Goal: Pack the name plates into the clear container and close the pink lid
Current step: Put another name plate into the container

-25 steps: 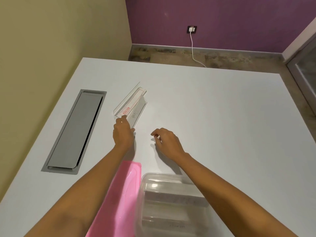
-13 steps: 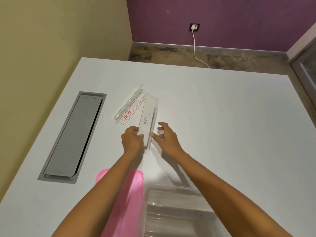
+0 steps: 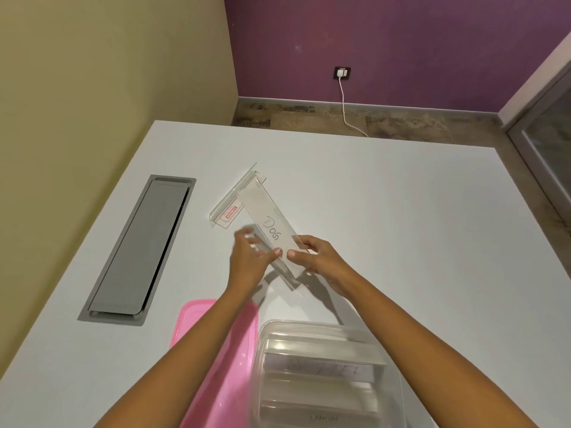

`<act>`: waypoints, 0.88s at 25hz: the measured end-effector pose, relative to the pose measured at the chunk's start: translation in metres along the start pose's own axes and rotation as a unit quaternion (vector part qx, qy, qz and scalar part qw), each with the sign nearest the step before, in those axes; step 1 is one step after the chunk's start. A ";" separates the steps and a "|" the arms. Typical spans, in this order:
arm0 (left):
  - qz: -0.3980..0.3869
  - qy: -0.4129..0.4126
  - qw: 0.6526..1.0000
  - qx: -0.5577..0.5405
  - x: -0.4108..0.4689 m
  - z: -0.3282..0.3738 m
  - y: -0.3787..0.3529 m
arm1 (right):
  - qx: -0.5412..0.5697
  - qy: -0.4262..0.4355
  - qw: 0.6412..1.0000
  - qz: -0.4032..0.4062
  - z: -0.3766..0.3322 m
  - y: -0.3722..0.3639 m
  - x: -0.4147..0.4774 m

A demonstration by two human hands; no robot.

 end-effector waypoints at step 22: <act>-0.019 -0.144 0.979 0.141 -0.167 -0.069 0.031 | -0.429 0.008 0.903 0.005 0.033 0.022 -0.219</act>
Point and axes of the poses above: each hand's wrist, its own x-axis towards the middle knuckle, its own y-axis out of the back of the hand, z = x × y, the point moved 3 cm from there along x, towards the middle knuckle, and after that the axes turned 1 degree about -z, right-handed, at the moved point
